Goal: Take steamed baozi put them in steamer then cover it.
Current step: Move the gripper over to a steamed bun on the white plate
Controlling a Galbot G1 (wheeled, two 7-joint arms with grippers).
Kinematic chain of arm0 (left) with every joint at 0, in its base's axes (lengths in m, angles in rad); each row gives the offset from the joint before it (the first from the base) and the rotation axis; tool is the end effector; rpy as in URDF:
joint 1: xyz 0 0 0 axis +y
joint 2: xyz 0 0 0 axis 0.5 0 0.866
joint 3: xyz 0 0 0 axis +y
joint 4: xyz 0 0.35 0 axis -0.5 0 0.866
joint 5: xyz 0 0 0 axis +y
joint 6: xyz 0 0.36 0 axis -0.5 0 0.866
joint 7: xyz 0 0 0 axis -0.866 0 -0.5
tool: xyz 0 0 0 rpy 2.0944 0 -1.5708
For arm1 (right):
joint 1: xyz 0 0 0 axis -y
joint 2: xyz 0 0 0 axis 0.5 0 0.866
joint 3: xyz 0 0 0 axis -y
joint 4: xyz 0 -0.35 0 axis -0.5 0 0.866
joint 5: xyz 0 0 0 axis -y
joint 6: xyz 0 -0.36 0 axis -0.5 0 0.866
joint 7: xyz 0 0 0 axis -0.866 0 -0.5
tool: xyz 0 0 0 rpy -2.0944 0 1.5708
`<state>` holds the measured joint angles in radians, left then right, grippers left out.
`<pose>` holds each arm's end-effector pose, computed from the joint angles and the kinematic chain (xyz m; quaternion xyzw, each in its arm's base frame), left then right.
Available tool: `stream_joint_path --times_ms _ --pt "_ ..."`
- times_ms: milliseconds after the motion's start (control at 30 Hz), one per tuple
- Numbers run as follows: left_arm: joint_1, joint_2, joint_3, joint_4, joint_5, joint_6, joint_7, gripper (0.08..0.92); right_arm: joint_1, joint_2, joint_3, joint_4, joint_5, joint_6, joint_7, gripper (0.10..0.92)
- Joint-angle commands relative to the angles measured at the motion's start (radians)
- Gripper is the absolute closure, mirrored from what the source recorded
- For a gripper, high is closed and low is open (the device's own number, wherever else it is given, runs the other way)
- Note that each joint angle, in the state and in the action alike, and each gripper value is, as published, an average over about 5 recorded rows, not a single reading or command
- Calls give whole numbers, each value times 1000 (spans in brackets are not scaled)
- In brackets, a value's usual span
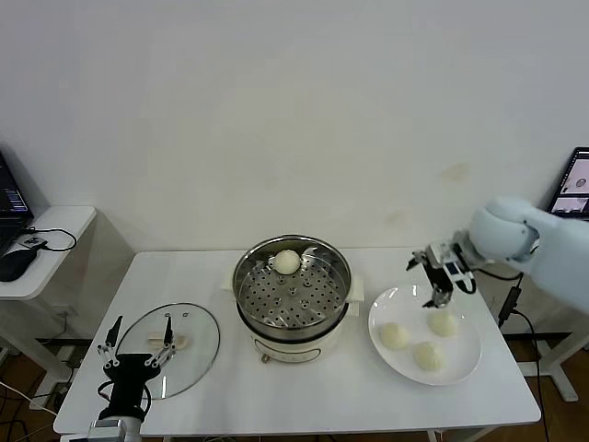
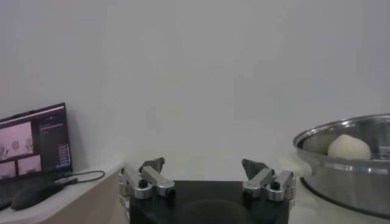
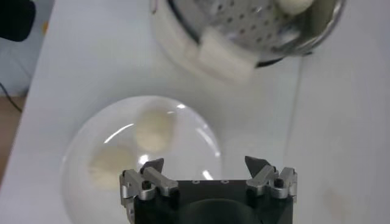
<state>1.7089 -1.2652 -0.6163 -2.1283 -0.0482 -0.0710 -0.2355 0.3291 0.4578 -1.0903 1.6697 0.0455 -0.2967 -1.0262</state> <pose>0.1517 0.0750 -0.3002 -0.0639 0.9900 0.1256 0.0044 0.4484 -0.1239 -0.1041 0.5064 -0.5342 0.5902 0.3315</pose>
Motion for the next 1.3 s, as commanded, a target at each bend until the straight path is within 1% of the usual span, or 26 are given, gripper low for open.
stream_joint_path --times_ms 33,233,500,1100,1200,1300 --pt "-4 0 1 24 2 1 0 177 -297 -30 170 0 -89 -10 0 203" --pt "0 -2 -3 27 2 1 -1 177 -383 43 212 -54 -104 -17 30 203" --pt "-3 -6 -4 35 2 0 0 177 -411 126 231 -132 -132 -18 55 203" --pt "-12 -7 -5 50 0 -3 1 177 -437 230 253 -236 -174 -24 73 207" --pt "-12 -8 -5 51 0 -4 0 177 -439 237 255 -243 -180 -33 73 229" --pt "-12 -10 -6 50 0 -4 0 177 -442 242 257 -249 -182 -39 70 274"
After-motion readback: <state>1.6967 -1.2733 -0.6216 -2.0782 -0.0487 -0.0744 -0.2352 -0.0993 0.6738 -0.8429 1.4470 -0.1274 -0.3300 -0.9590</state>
